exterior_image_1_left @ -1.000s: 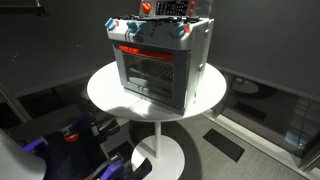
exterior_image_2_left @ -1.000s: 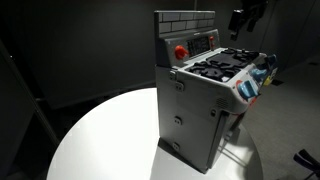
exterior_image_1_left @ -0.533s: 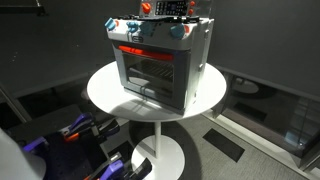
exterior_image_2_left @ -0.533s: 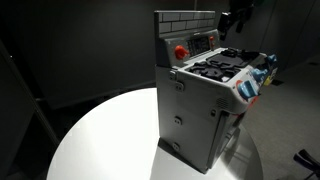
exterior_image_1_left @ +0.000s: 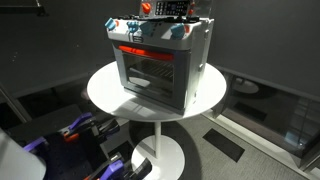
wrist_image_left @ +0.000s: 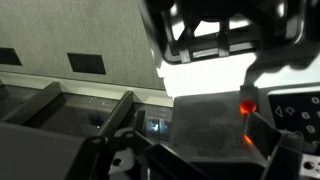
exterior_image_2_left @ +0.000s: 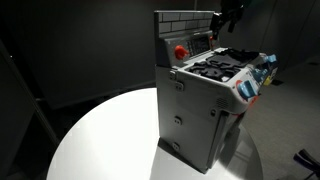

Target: Press the top button on the right side of the stove

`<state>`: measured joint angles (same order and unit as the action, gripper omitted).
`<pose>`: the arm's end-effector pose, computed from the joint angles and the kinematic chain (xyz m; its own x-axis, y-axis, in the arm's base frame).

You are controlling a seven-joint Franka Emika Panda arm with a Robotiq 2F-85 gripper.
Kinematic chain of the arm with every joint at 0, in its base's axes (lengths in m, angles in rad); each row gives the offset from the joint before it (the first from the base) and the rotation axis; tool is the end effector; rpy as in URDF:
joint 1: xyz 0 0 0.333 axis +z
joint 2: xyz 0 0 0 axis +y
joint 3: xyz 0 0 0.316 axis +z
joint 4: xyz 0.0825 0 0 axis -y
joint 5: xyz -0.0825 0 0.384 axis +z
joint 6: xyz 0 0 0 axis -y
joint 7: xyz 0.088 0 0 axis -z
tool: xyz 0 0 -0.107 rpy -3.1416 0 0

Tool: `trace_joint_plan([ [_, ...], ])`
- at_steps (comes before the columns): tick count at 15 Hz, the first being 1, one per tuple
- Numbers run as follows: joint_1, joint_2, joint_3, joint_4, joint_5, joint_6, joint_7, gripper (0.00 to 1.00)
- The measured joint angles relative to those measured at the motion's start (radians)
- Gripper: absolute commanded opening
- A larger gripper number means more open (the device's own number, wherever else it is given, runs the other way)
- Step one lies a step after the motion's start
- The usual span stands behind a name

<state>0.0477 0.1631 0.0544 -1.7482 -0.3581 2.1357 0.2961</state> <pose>0.6311 0.0475 0.4988 0.9606 0.0009 0.2780 -0.0720 -0.9651 0.2520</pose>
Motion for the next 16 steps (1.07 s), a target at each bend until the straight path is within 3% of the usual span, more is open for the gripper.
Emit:
trace_joint_plan([
  [9,0.017,0.029,-0.013,0.036,0.0,-0.013,0.0,1.0],
  [16,0.02,0.02,-0.014,0.043,0.022,-0.089,-0.008,1.0],
])
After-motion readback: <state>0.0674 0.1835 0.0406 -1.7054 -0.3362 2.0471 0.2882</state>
